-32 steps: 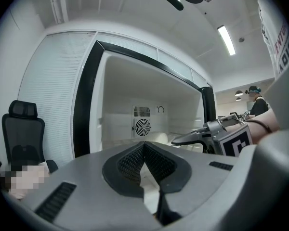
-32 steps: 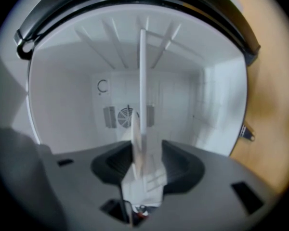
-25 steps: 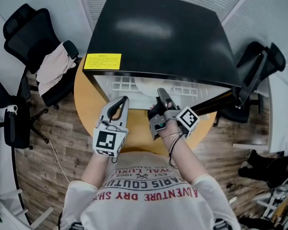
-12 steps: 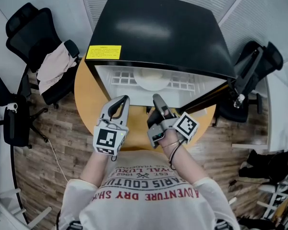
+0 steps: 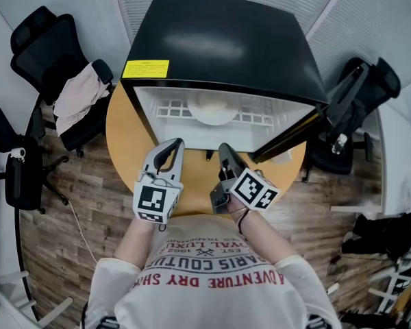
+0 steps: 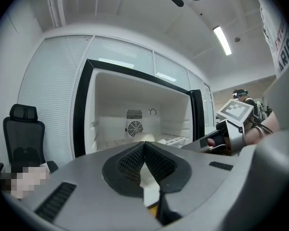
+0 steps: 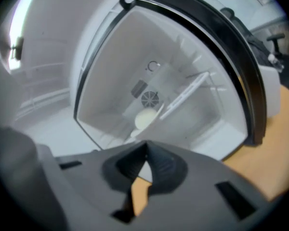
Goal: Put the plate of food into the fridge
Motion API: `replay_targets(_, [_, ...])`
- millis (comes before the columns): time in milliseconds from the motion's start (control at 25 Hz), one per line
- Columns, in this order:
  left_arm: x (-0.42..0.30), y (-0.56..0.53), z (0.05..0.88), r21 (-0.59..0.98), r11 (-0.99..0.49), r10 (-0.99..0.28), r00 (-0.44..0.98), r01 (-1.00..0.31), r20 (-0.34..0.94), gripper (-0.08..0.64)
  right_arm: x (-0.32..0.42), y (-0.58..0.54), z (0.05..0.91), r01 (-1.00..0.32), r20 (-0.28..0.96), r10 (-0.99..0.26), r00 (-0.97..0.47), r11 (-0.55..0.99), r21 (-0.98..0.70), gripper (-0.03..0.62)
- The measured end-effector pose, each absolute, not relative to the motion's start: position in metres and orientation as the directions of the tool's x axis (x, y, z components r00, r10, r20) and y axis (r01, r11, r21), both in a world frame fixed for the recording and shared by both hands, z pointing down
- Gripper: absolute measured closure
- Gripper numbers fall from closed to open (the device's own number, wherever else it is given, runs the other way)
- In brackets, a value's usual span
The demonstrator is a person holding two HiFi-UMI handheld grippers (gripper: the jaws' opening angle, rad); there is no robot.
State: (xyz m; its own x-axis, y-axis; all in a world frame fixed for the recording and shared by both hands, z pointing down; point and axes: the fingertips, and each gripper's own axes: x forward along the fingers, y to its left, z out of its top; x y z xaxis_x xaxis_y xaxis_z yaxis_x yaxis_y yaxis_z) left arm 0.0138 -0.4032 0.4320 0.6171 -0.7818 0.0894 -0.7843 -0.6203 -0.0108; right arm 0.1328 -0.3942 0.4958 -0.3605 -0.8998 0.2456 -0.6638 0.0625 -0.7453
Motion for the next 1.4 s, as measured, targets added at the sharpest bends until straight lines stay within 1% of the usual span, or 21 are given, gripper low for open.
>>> replay_targets(160, [0.013, -0.402, 0.433, -0.002, -0.614, -0.786, 0.612, -0.789, 0.091, 0.528, 0.137, -0.394, 0.482, -0.843, 0.228, -0.921, -0.315, 0.161, -0.514, 0.565])
replay_targets(280, [0.014, -0.402, 0.434, -0.001, -0.612, -0.787, 0.609, -0.791, 0.095, 0.528, 0.140, -0.394, 0.470, -0.910, 0.200, -0.936, -0.289, 0.204, -0.361, 0.565])
replay_targets(520, [0.016, -0.404, 0.435, -0.007, -0.613, -0.786, 0.610, -0.790, 0.100, 0.528, 0.146, -0.395, 0.457, -0.969, 0.154, -0.959, -0.236, 0.221, -0.112, 0.565])
replay_targets(760, [0.020, -0.408, 0.435, -0.009, -0.619, -0.782, 0.615, -0.785, 0.106, 0.528, 0.148, -0.397, 0.435, -0.973, 0.064, -0.976, -0.210, 0.215, 0.085, 0.565])
replay_targets(920, [0.022, -0.409, 0.435, -0.007, -0.622, -0.779, 0.617, -0.783, 0.107, 0.528, 0.147, -0.398, 0.427, -0.967, 0.029, -0.975, -0.222, 0.224, 0.124, 0.563])
replay_targets(1400, [0.023, -0.410, 0.434, -0.012, -0.629, -0.774, 0.625, -0.777, 0.104, 0.528, 0.142, -0.397, 0.427, -0.963, 0.025, -0.969, -0.244, 0.245, 0.111, 0.564])
